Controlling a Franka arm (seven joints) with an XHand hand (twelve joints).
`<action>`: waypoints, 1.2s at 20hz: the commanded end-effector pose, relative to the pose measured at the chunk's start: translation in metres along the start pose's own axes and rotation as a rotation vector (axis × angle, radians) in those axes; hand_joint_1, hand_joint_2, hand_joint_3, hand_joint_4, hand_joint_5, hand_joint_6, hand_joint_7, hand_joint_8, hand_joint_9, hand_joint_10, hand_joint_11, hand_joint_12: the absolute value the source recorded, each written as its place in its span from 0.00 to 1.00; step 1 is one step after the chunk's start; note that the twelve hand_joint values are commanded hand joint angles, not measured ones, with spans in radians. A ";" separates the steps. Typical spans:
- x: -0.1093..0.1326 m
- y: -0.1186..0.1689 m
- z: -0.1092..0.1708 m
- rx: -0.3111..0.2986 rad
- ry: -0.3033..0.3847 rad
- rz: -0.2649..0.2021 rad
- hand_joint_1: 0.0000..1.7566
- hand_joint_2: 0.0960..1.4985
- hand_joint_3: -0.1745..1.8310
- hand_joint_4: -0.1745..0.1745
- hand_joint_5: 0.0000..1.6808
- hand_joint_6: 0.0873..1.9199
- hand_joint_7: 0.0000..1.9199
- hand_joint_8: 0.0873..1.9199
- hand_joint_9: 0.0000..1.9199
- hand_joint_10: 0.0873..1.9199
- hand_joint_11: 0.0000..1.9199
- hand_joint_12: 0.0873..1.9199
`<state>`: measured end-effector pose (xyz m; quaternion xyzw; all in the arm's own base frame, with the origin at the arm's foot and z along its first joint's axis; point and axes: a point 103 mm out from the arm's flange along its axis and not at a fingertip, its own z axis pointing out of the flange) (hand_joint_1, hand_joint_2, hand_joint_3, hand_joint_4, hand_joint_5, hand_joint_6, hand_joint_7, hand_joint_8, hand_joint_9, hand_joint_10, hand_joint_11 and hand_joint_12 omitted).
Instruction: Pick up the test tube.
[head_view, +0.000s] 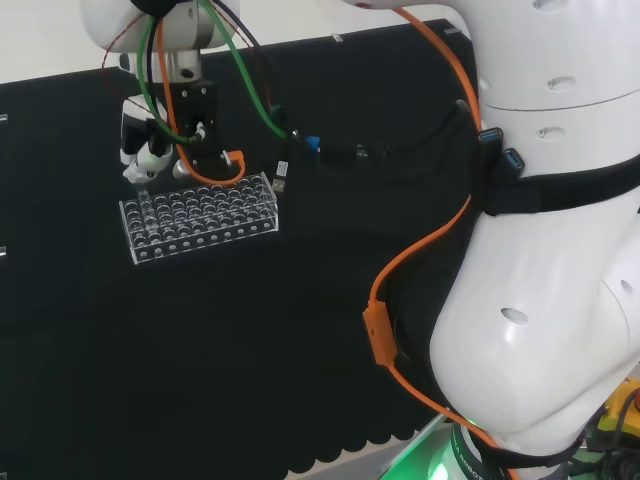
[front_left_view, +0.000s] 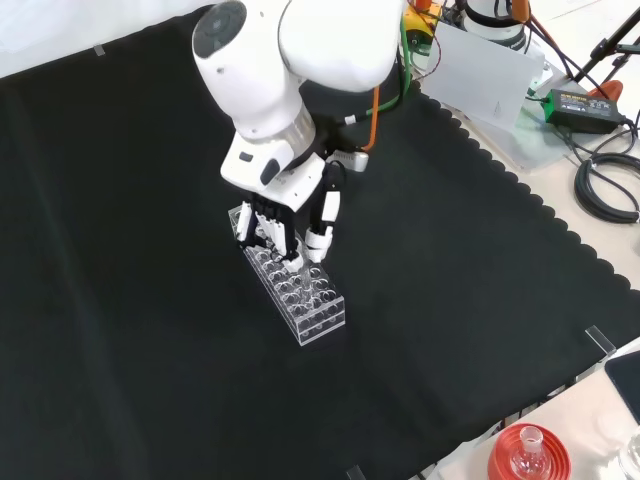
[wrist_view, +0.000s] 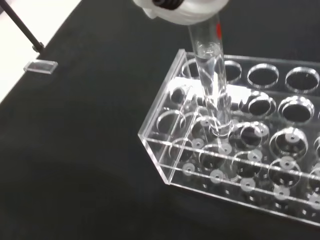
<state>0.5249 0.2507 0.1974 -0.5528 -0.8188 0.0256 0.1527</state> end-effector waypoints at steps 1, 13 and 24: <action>-0.001 -0.010 -0.043 -0.024 -0.011 -0.010 0.81 0.66 0.00 0.00 0.80 0.15 0.76 0.21 0.73 0.00 0.29 0.67; 0.007 -0.020 -0.101 -0.061 -0.030 -0.036 0.81 0.66 0.00 0.00 0.80 0.14 0.76 0.20 0.74 0.00 0.29 0.67; 0.007 -0.054 -0.169 -0.128 -0.036 -0.037 0.81 0.66 0.00 0.00 0.81 0.14 0.77 0.20 0.74 0.00 0.29 0.67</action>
